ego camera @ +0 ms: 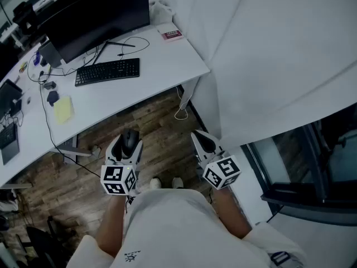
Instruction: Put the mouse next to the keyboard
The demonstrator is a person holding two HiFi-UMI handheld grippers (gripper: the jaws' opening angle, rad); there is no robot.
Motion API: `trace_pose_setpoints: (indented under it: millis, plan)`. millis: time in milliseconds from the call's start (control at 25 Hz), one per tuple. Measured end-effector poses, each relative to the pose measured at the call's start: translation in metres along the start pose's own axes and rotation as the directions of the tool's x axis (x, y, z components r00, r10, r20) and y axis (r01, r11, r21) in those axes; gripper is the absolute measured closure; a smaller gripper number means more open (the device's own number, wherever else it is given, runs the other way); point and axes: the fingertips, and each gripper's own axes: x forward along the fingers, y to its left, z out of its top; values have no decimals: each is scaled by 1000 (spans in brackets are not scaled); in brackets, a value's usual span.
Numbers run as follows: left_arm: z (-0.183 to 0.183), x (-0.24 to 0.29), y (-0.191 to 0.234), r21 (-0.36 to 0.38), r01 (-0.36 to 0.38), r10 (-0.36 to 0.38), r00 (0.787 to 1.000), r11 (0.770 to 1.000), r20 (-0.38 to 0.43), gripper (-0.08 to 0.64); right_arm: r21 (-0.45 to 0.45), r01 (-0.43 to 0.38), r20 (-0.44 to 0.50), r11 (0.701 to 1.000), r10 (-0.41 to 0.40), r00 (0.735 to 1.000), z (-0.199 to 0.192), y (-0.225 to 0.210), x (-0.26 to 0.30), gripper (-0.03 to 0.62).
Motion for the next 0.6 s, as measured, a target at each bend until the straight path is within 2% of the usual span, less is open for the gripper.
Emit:
trace_pose_setpoints:
  millis: [320,600]
  plan:
    - [-4,-12,-12,8,12,-12,1000,1000,0,267,2,10,12,1000,-10,1000,-1,8,-16,574]
    - [-4,-19,-13,8,24,-24,1000,1000,8,267,26,-17,20,1000,17,1000,-5,21,-19,574]
